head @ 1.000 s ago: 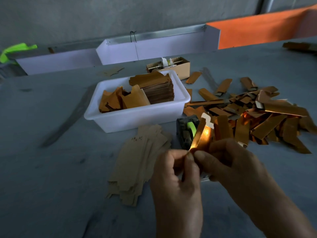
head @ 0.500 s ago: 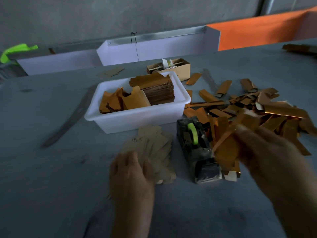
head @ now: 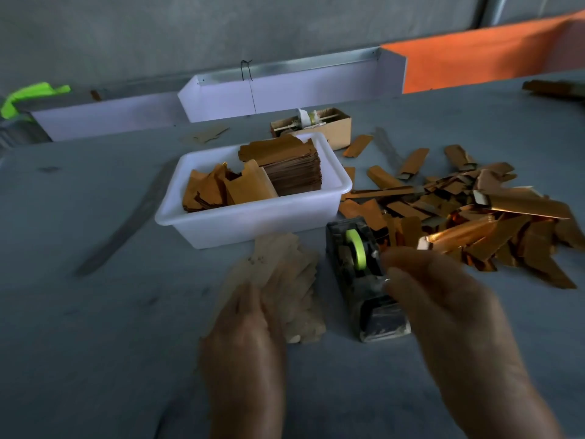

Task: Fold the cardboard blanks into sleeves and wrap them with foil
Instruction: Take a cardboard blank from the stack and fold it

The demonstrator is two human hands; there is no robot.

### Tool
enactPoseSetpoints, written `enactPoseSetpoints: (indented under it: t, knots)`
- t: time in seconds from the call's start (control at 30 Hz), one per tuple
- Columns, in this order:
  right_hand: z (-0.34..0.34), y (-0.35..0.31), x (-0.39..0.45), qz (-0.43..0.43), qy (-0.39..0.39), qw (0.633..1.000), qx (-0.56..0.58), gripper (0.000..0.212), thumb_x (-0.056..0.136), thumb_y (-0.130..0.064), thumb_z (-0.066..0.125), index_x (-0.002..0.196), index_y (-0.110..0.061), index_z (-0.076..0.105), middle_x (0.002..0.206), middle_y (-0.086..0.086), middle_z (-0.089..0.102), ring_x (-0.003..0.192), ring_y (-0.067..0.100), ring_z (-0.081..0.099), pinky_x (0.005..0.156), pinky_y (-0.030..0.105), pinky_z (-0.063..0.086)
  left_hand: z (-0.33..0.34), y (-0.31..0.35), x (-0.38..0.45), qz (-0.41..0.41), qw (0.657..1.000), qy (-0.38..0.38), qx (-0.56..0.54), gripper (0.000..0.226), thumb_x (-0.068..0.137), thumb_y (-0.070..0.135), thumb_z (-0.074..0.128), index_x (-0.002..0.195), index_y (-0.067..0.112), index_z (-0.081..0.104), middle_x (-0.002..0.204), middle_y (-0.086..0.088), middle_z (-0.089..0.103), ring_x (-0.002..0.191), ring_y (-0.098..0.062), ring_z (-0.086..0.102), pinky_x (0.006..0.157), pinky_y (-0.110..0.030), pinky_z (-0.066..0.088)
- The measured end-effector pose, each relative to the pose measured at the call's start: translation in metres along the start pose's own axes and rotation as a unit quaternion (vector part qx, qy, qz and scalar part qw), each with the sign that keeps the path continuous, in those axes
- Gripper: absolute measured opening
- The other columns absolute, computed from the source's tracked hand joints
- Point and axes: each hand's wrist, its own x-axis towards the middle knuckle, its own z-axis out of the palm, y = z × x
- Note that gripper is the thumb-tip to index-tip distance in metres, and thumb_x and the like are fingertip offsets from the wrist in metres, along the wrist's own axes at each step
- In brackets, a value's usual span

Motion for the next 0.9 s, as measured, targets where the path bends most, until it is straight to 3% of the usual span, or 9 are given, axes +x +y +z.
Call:
enactPoseSetpoints:
  t: [0.1, 0.17, 0.3, 0.37, 0.43, 0.6, 0.73, 0.77, 0.9]
  knots:
    - [0.019, -0.008, -0.010, 0.057, -0.191, 0.978, 0.053, 0.023, 0.072, -0.046, 0.058, 0.086, -0.033, 0.070, 0.085, -0.010, 0.071, 0.083, 0.006, 0.067, 0.078, 0.032, 0.056, -0.003, 0.024, -0.010, 0.101, 0.988, 0.071, -0.096, 0.026, 0.086, 0.019, 0.051, 0.083, 0.007, 0.074, 0.087, -0.009, 0.075, 0.067, -0.023, 0.072, 0.057, -0.029, 0.053]
    - [0.027, -0.008, -0.010, 0.130, -0.238, 0.951, 0.145, 0.030, 0.066, -0.050, 0.058, 0.085, -0.032, 0.072, 0.090, -0.007, 0.073, 0.091, 0.010, 0.068, 0.089, 0.037, 0.052, -0.002, 0.037, -0.019, 0.153, 0.973, 0.076, -0.154, 0.028, 0.084, 0.021, 0.053, 0.091, 0.006, 0.074, 0.101, -0.008, 0.074, 0.084, -0.020, 0.073, 0.070, -0.026, 0.056]
    - [0.020, 0.005, -0.005, 0.190, -0.223, 0.914, 0.282, 0.020, 0.084, -0.020, 0.055, 0.083, -0.011, 0.072, 0.079, 0.004, 0.073, 0.077, 0.007, 0.070, 0.064, 0.019, 0.055, 0.002, 0.044, -0.025, 0.173, 0.951, 0.044, -0.254, 0.030, 0.086, 0.027, 0.051, 0.095, 0.011, 0.076, 0.109, 0.001, 0.071, 0.091, -0.012, 0.071, 0.074, -0.025, 0.058]
    - [0.015, 0.008, -0.002, 0.183, -0.204, 0.911, 0.307, 0.024, 0.090, -0.009, 0.049, 0.078, -0.008, 0.070, 0.073, 0.004, 0.071, 0.071, 0.002, 0.069, 0.059, 0.013, 0.052, 0.001, 0.044, -0.024, 0.135, 0.936, 0.041, -0.321, 0.027, 0.085, 0.028, 0.052, 0.091, 0.016, 0.075, 0.103, 0.007, 0.072, 0.086, -0.002, 0.067, 0.071, -0.014, 0.054]
    - [0.013, 0.011, 0.000, 0.234, -0.195, 0.886, 0.350, 0.024, 0.091, -0.011, 0.047, 0.083, -0.007, 0.070, 0.084, 0.011, 0.073, 0.081, 0.016, 0.071, 0.066, 0.026, 0.057, -0.002, 0.043, -0.020, 0.056, 0.922, 0.057, -0.380, 0.021, 0.083, 0.028, 0.053, 0.089, 0.023, 0.073, 0.098, 0.015, 0.072, 0.086, 0.006, 0.064, 0.073, -0.002, 0.045]
    - [0.008, 0.011, 0.005, 0.260, -0.215, 0.881, 0.331, 0.022, 0.090, -0.015, 0.049, 0.104, -0.009, 0.064, 0.097, 0.011, 0.073, 0.090, 0.026, 0.070, 0.071, 0.037, 0.060, -0.004, 0.024, -0.004, -0.144, 0.876, -0.012, -0.459, 0.017, 0.083, 0.034, 0.066, 0.100, 0.035, 0.068, 0.092, 0.016, 0.071, 0.080, 0.007, 0.065, 0.069, -0.018, 0.051]
    - [0.006, 0.011, 0.005, 0.271, -0.206, 0.879, 0.333, 0.023, 0.087, -0.013, 0.051, 0.105, -0.006, 0.064, 0.097, 0.013, 0.072, 0.089, 0.028, 0.070, 0.067, 0.037, 0.060, -0.006, 0.014, 0.001, -0.225, 0.740, -0.218, -0.595, 0.026, 0.071, 0.029, 0.078, 0.094, 0.019, 0.073, 0.083, 0.000, 0.075, 0.069, -0.011, 0.067, 0.059, -0.024, 0.048]
    - [0.007, 0.011, 0.005, 0.273, -0.204, 0.879, 0.334, 0.023, 0.088, -0.012, 0.050, 0.105, -0.005, 0.064, 0.096, 0.013, 0.072, 0.088, 0.028, 0.070, 0.066, 0.037, 0.060, -0.007, 0.014, 0.000, -0.216, 0.726, -0.235, -0.609, 0.025, 0.067, 0.028, 0.074, 0.090, 0.017, 0.074, 0.077, -0.003, 0.073, 0.064, -0.012, 0.063, 0.057, -0.024, 0.047]
    - [0.005, 0.013, 0.007, 0.276, -0.209, 0.882, 0.321, 0.026, 0.084, -0.013, 0.053, 0.106, -0.006, 0.064, 0.095, 0.012, 0.073, 0.088, 0.028, 0.070, 0.067, 0.039, 0.060, -0.007, 0.018, -0.002, -0.192, 0.754, -0.196, -0.597, 0.009, 0.079, 0.029, 0.070, 0.075, 0.021, 0.071, 0.065, -0.003, 0.063, 0.060, -0.014, 0.054, 0.058, -0.030, 0.043]
